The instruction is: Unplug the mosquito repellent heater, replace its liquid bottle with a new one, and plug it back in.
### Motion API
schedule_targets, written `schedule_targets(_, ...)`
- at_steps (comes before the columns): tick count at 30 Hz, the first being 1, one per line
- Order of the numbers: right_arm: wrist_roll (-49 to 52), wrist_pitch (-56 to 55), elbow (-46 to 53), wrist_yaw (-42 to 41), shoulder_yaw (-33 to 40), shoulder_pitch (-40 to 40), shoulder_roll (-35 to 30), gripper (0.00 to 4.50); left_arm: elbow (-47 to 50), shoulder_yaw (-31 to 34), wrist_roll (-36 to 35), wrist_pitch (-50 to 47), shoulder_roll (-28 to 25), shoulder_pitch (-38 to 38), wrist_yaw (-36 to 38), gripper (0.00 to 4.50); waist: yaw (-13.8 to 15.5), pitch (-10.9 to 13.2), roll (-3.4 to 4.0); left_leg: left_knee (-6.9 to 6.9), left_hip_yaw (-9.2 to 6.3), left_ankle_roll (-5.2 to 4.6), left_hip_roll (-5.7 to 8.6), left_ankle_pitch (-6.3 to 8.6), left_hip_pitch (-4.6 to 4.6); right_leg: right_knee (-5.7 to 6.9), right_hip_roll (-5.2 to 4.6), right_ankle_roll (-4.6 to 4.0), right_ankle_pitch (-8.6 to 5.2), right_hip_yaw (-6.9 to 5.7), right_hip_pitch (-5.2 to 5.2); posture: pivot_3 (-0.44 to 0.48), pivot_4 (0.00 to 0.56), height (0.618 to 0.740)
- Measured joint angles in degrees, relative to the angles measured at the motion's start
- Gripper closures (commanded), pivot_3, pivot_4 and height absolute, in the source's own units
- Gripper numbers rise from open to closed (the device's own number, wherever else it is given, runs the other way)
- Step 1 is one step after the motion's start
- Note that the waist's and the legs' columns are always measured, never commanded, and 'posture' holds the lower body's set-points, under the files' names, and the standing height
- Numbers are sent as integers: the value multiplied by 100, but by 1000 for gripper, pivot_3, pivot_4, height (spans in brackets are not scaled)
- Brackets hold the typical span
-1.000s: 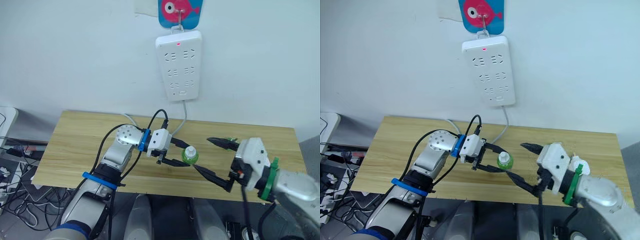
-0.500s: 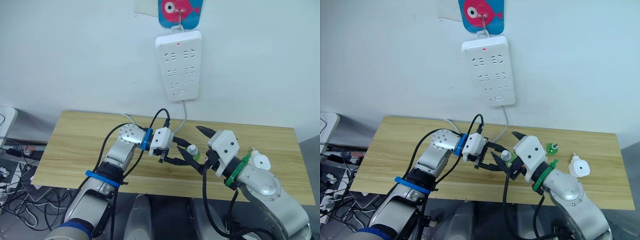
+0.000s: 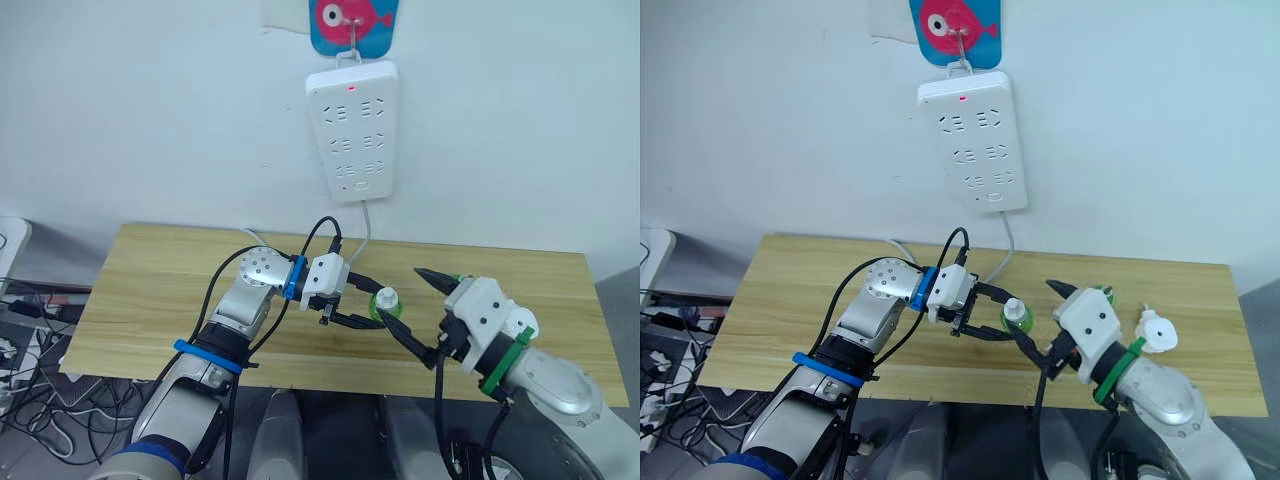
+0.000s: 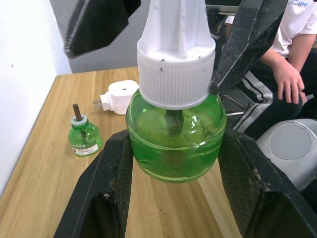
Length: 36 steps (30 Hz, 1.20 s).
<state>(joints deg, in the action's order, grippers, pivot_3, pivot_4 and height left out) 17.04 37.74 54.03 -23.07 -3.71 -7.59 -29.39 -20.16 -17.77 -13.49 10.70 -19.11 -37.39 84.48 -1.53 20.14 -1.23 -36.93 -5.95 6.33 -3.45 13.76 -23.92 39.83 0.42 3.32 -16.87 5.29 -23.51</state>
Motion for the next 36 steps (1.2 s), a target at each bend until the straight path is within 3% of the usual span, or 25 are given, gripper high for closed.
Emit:
schedule_targets(7,208,6,213,-162,-51,-221,-114,16,-2,3,0,19,-25,1,104,2330,-6,0,0,0,0,0,-1,0,1,0,1,0,0,0,0,34,337,740)
schedule_targets(12,-8,11,13,146,-717,579,372,16,-32,5,2,91,0,-12,109,2330,-13,0,0,-1,-1,0,0,0,1,2,1,0,0,0,-1,39,334,740)
schedule_targets(17,-216,17,-494,462,-812,959,658,16,-29,5,1,92,-34,-8,121,2330,-3,0,0,2,-3,1,-1,0,-3,-6,1,0,0,-4,-1,36,338,740)
schedule_targets(36,298,48,297,118,59,-317,-66,16,-66,5,0,93,2,-63,134,2330,-13,0,0,0,1,0,0,0,0,-1,1,0,0,2,0,17,333,740)
